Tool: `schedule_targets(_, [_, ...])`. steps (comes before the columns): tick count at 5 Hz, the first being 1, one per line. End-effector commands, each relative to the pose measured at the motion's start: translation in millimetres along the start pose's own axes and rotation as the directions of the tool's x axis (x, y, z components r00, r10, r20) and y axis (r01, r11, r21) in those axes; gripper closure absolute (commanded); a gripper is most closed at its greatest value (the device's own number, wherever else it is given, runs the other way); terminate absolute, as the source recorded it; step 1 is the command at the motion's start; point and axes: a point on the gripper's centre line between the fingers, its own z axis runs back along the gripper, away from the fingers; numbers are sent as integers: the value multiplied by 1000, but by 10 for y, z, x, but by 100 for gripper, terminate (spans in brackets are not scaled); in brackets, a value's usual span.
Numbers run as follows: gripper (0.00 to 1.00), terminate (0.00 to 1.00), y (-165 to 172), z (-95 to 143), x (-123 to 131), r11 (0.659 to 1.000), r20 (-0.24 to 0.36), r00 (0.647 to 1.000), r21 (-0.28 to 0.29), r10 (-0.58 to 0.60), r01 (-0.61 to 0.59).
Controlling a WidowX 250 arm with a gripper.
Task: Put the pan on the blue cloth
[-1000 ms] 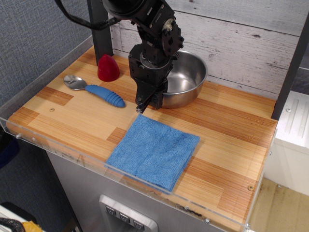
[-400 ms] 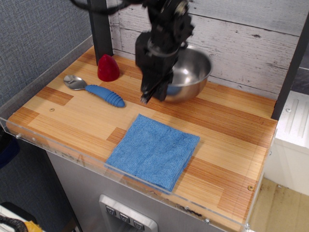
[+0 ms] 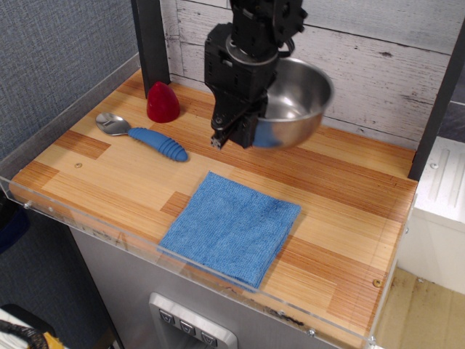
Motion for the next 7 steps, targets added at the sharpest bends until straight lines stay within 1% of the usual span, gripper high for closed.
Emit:
schedule_targets(1, [100,0,438,105,-105,1000,-24,1000,-11,-10,10])
schedule_targets(2, [100,0,661,18,-136,999,-26,999,25,-25,25])
schedule_targets(3, [100,0,849,-94,-188,998,-30,999,44,-40,42])
schedule_targets(4, [100,0,900,-183,-235,997,-39,998,57,-56,58])
schedule_targets(5, [100,0,957,-276,-259,995,-53,997,86,-48,52])
schedule_targets(6, [0,0,1018,-308,-214,985,-45,999,171,-13,21])
schedule_targets(7, [0,0,1011,-302,-197,982,-52,999,189,-9,19])
